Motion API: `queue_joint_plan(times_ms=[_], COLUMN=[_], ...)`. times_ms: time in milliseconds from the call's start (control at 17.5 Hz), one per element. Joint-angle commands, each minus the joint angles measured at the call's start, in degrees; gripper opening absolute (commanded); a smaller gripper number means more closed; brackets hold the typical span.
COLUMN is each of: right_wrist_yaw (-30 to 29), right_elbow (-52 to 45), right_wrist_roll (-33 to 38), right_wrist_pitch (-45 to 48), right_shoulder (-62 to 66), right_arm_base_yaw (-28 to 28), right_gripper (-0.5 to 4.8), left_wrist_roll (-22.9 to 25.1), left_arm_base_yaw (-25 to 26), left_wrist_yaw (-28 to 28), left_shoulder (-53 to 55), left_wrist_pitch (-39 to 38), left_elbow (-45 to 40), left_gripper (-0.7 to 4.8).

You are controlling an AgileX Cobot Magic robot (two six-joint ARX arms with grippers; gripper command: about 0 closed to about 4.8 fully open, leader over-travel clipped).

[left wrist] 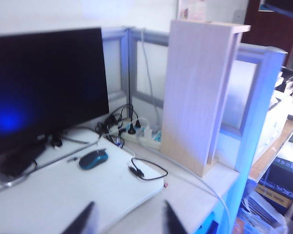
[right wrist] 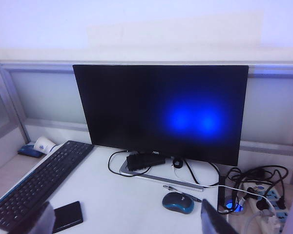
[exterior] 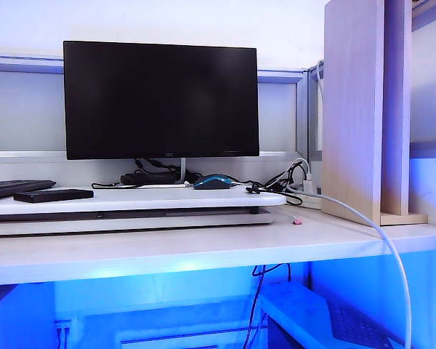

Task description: Unplug the data cable of the portable hard drive.

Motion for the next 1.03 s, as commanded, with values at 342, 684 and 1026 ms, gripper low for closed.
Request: queue_joint_plan(times_ms=[342, 684, 1026], right_wrist_yaw=[8.81, 15.39, 18.03], right_elbow=[-0.22, -38.95, -83.41], right_wrist_roll=[-3.45, -4.07, -0.33], right_wrist_pitch=[-14.86, -6.19, 15.23], right_shoulder=[-16.48, -47.67, -76.04], right_arm_base_yaw=[5.6, 5.77, 5.75], right_gripper=[3.63, 3.27, 3.8], left_wrist_roll=[2.16, 2.05, 5.03], left_arm_base_yaw=[-0.15, -0.24, -0.22], left_wrist_yaw=[-1.55, -1.38, -5.01], left_shoulder=[-8.0, -17.05, -22.69], left_wrist_pitch=[-6.78, -6.14, -4.13], left_elbow=[-1.79, -14.1, -24.46], left_gripper=[1.82, 1.82, 1.82])
